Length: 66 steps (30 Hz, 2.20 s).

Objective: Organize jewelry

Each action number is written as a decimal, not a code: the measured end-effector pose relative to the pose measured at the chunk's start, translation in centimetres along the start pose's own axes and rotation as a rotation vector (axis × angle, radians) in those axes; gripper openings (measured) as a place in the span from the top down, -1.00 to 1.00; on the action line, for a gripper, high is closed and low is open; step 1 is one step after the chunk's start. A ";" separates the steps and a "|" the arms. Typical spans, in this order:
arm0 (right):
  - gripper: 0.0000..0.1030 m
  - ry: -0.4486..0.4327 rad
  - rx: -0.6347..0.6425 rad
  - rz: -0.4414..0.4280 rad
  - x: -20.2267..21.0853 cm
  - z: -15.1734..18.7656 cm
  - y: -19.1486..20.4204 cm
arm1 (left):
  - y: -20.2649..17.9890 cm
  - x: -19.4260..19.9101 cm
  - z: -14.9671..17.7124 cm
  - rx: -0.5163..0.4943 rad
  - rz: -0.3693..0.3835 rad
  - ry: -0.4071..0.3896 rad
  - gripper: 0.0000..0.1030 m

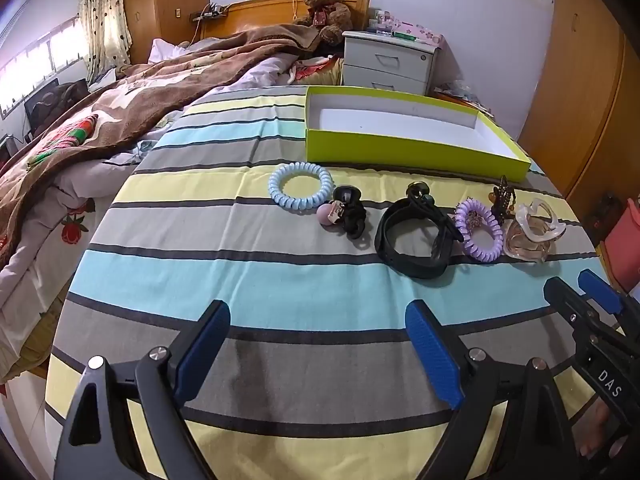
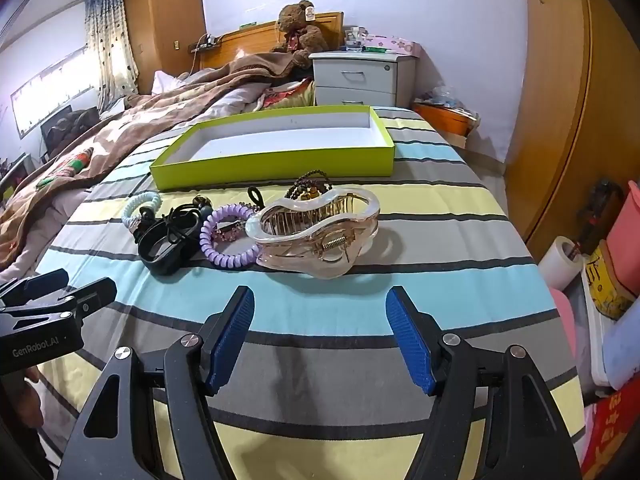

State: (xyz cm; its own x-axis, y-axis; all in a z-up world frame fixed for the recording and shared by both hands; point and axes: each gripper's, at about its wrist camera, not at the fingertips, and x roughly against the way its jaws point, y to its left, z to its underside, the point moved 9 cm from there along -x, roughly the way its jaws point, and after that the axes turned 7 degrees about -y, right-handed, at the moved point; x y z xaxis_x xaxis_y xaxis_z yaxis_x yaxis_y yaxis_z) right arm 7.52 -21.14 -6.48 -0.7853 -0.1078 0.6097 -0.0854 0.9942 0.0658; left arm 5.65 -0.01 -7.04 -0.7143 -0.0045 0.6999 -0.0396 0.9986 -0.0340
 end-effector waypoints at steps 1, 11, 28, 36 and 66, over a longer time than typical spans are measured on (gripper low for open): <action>-0.33 -0.002 -0.002 0.000 0.0 -0.1 0.0 | 0.0 0.0 0.0 0.000 -0.001 -0.002 -0.76; -0.33 -0.027 -0.001 -0.007 0.3 -0.7 0.1 | 0.4 -0.2 0.4 0.019 -0.002 -0.010 -0.76; -0.33 -0.039 0.006 -0.007 0.7 -0.9 0.6 | 0.5 0.9 -0.8 -0.010 -0.032 -0.045 -0.76; -0.33 -0.040 0.004 -0.005 0.8 -0.9 0.6 | 0.6 0.8 -0.8 -0.002 -0.027 -0.042 -0.76; -0.33 -0.043 0.001 0.002 1.1 -1.1 0.3 | 0.5 0.9 -0.8 0.000 -0.022 -0.041 -0.76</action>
State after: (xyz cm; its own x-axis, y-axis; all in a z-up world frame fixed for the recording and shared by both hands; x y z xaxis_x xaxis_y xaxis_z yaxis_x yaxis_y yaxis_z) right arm 7.32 -20.96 -4.97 -0.8109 -0.1062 0.5755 -0.0847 0.9943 0.0642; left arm 5.52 0.57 -5.88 -0.7413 -0.0284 0.6706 -0.0555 0.9983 -0.0191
